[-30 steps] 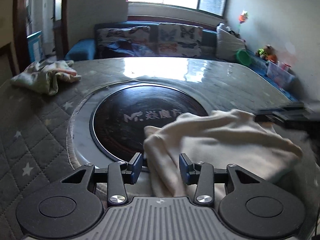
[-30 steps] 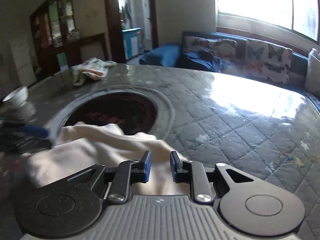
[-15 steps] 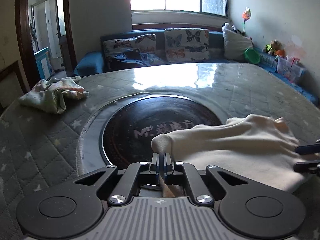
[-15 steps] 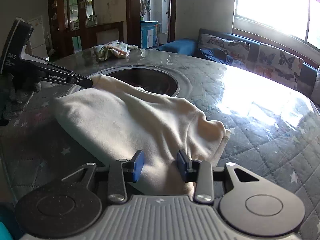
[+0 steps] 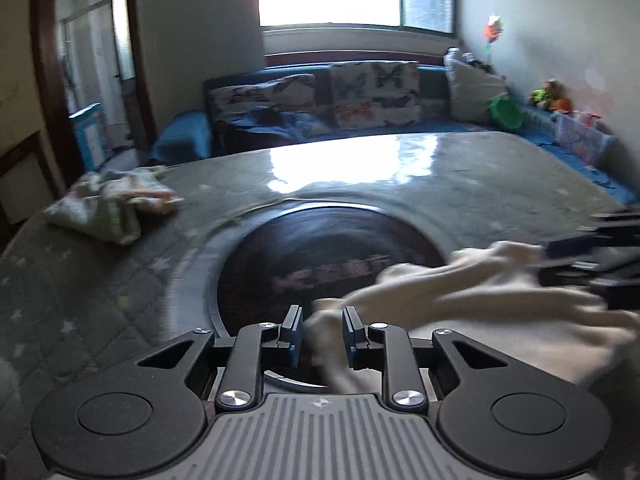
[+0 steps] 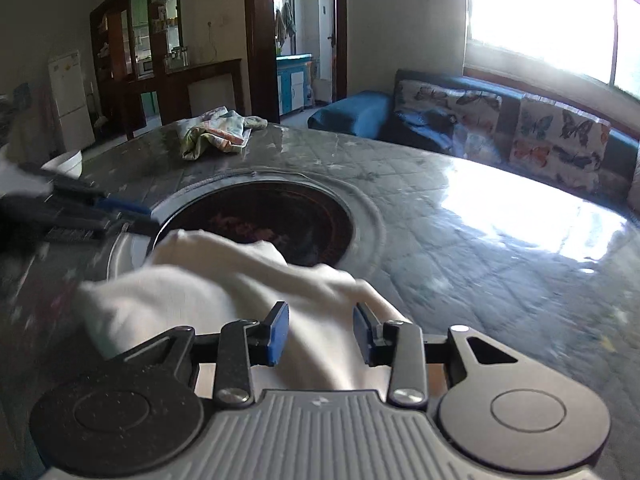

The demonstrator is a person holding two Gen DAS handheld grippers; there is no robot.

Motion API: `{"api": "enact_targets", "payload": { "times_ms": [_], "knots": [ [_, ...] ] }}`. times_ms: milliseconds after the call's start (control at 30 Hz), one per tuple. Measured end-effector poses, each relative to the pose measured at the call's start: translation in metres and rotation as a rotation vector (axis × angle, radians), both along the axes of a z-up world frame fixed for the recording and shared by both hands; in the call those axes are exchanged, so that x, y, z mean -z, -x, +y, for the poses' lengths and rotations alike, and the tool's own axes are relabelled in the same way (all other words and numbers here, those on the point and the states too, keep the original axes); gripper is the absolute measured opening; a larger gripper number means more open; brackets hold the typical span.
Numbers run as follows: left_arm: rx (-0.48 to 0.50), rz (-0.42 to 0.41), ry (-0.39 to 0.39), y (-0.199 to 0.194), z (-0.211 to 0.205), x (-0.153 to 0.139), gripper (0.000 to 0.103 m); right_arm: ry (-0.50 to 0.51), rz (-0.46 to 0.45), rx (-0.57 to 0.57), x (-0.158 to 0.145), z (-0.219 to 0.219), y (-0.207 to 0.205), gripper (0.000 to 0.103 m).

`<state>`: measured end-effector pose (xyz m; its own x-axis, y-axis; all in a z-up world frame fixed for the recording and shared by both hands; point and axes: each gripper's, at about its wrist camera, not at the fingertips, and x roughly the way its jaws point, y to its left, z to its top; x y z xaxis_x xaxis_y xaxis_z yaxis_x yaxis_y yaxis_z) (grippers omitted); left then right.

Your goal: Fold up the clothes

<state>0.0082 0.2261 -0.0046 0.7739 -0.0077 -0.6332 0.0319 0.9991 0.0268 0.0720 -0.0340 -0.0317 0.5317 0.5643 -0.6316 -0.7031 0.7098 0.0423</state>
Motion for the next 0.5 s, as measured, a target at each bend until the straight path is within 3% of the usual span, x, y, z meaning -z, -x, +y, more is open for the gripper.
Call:
{"api": "enact_targets", "payload": {
  "times_ms": [233,500],
  "knots": [
    [0.083,0.042,0.024,-0.007,-0.028,0.013,0.024,0.058,0.037,0.051,0.023,0.050,-0.037,0.032],
    [0.084,0.044,0.042,-0.039,-0.029,0.011,0.024,0.060,0.026,0.053,0.023,0.054,-0.034,0.032]
  ]
}}
